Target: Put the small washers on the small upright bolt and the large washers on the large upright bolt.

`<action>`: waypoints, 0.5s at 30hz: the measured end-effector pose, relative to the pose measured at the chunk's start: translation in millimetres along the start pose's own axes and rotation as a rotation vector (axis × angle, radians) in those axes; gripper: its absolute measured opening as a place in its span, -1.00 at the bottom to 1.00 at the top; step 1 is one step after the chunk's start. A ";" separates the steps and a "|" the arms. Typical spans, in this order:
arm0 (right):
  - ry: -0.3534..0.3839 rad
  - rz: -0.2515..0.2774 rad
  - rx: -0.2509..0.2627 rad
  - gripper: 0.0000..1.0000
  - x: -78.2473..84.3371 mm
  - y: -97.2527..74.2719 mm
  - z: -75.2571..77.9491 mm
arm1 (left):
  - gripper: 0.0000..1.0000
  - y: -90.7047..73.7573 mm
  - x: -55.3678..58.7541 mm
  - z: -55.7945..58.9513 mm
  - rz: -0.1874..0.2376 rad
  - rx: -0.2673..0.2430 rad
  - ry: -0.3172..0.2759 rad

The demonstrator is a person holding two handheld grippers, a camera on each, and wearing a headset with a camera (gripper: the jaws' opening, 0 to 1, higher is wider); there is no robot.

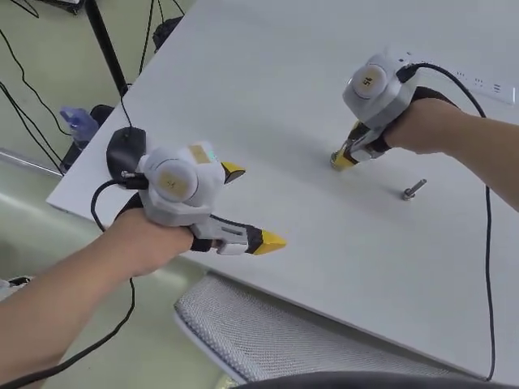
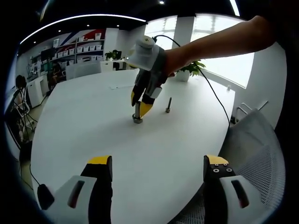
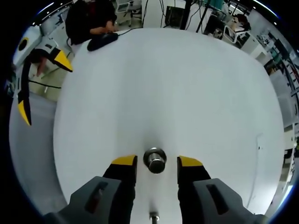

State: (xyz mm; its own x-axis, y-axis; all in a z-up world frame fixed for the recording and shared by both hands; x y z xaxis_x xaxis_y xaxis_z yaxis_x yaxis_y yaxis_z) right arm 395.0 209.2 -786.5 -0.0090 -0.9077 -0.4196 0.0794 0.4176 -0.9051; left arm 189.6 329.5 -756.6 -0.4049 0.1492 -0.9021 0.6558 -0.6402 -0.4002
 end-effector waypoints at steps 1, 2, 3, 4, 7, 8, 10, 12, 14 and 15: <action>-0.001 0.008 0.003 -0.29 -1.5 -3.8 -0.3 | 0.59 -0.1 -0.1 0.2 0.000 0.000 0.000; -0.002 0.018 0.007 -0.28 -3.1 -6.5 -0.6 | 0.59 -0.2 -0.2 0.3 0.000 0.000 0.000; -0.002 0.031 0.012 -0.28 -4.2 -10.1 -0.4 | 0.59 -0.4 -0.5 0.5 0.000 0.000 0.002; -0.002 0.037 0.014 -0.27 -5.0 -12.7 -1.0 | 0.59 -0.4 -0.8 0.8 0.000 0.000 0.002; 0.006 0.070 0.027 -0.28 -6.7 -24.9 -4.8 | 0.59 -0.8 -2.6 1.8 0.002 0.002 0.010; 0.011 0.085 0.031 -0.27 -6.2 -29.2 -5.4 | 0.59 -0.8 -3.1 2.1 0.004 0.003 0.007; 0.017 0.104 0.043 -0.26 -4.2 -35.3 -6.0 | 0.59 -1.1 -3.2 2.4 0.002 0.002 0.010; 0.019 0.133 0.063 -0.26 -3.5 -41.2 -6.2 | 0.59 -1.3 -3.1 2.8 0.003 0.003 0.010; 0.031 0.169 0.077 -0.25 -5.0 -53.1 -14.5 | 0.59 -1.5 -1.8 3.3 0.000 0.004 0.008; 0.033 0.184 0.080 -0.24 -4.0 -56.9 -13.0 | 0.59 -1.6 -1.3 3.5 -0.002 0.005 0.010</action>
State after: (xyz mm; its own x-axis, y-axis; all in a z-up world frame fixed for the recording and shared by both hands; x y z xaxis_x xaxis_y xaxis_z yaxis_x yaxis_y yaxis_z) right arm 377.5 189.6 -734.3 -0.0199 -0.8137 -0.5810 0.1617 0.5708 -0.8050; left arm 186.8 327.6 -754.3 -0.3998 0.1580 -0.9029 0.6520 -0.6433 -0.4013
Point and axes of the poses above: the centre of the closed fingertips' face, and the gripper's own axes: y roughly forward along the fingers, z roughly to its right, x roughly out of its underside, the point moved 6 cm from there along -y, roughly backward along the fingers, and after that the axes turned 8 degrees about z, right-handed, at the moved point
